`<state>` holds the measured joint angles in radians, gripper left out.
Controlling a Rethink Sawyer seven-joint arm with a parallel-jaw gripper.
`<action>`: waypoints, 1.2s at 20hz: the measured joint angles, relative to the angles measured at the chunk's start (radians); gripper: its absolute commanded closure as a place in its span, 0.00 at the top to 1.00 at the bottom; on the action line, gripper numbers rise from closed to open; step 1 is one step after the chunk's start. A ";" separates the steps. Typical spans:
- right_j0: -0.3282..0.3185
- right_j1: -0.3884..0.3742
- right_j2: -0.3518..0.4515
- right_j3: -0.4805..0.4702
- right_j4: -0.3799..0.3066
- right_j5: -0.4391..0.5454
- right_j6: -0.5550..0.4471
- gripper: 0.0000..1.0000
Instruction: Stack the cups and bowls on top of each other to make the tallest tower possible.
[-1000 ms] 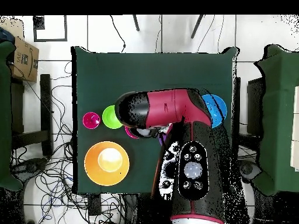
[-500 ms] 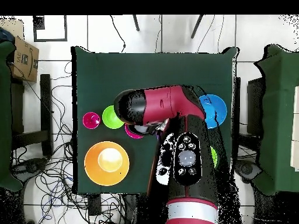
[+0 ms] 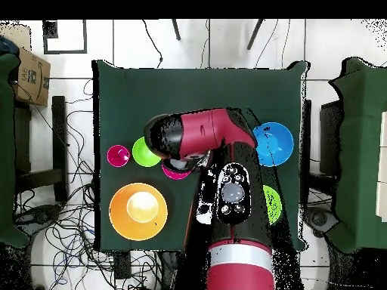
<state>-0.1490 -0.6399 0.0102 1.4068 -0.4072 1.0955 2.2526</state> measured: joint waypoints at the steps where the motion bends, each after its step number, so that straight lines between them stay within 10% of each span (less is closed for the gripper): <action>1: 0.001 0.003 0.000 -0.003 0.000 0.000 0.000 0.00; 24: -0.035 0.041 0.005 -0.103 0.000 0.052 0.000 0.00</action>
<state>-0.1839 -0.5990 0.0150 1.3042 -0.4076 1.1470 2.2526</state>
